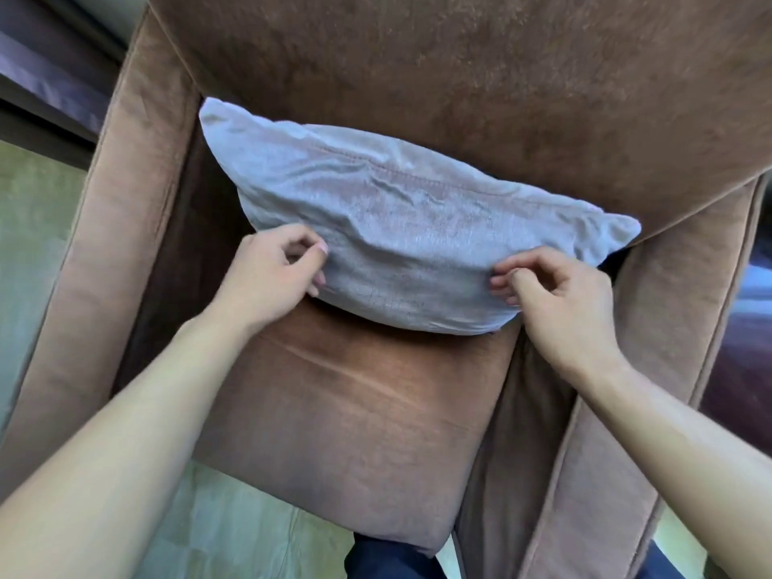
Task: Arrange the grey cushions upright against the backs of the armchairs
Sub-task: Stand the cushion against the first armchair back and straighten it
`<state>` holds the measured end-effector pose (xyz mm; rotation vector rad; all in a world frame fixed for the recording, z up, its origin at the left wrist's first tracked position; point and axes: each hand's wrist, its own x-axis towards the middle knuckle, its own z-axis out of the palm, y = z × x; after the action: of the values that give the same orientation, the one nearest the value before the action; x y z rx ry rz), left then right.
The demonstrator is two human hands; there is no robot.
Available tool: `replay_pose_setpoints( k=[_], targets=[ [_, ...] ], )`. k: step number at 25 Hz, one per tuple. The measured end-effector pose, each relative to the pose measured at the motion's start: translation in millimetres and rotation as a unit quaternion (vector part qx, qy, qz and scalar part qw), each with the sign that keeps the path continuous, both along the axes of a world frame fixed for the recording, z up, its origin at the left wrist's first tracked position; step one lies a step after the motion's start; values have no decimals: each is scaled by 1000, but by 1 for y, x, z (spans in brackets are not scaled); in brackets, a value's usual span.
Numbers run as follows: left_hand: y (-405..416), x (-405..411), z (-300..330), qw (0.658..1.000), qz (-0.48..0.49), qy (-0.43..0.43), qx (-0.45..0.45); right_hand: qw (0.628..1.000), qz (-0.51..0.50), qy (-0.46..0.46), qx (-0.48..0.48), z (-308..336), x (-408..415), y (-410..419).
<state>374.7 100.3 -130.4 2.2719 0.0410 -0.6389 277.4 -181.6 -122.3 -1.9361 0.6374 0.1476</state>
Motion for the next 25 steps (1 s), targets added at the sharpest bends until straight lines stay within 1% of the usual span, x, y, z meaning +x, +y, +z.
replay_pose_setpoints(
  k=[1, 2, 3, 5, 6, 7, 9, 11, 12, 15, 17, 19, 21, 23, 25],
  targets=[
    [-13, -3, 0, 998, -5, 32, -61, 998, 35, 2, 50, 2, 2, 12],
    [-24, -1, -1, 994, 4, 26, -104, 993, 55, -5, 103, 3, 9, 21],
    [-32, 5, -4, 990, 39, -2, -134, 989, 34, -16, 145, 2, 19, 21],
    [-41, 21, -6, 973, 145, -54, -173, 974, -96, -25, 204, 3, 39, 4],
    [-39, 28, -9, 965, 180, -77, -176, 961, -159, -26, 223, 3, 43, -9],
    [-34, 32, -12, 963, 190, -105, -159, 953, -194, -24, 230, 3, 43, -23],
    [-23, 38, -14, 969, 168, -161, -87, 956, -188, -23, 226, 1, 36, -40],
    [-15, 40, -15, 972, 133, -195, -11, 960, -182, -30, 209, -1, 31, -47],
    [-13, 38, -14, 973, 123, -197, 8, 961, -193, -34, 195, -1, 30, -50],
    [-11, 27, -11, 974, 130, -185, 9, 962, -238, -41, 125, -5, 21, -57],
    [-16, 16, -6, 973, 158, -169, 20, 969, -244, -28, 38, -9, 10, -57],
    [-25, -1, 0, 967, 209, -144, 35, 977, -213, -8, -33, -9, -1, -51],
    [-37, -24, 4, 964, 237, -115, 42, 982, -165, 15, -90, -6, -11, -44],
    [-49, -50, 4, 966, 239, -88, 46, 984, -135, 24, -118, -7, -21, -37],
    [-65, -81, 5, 973, 219, -52, 42, 986, -91, 41, -134, -9, -37, -30]
  ],
)
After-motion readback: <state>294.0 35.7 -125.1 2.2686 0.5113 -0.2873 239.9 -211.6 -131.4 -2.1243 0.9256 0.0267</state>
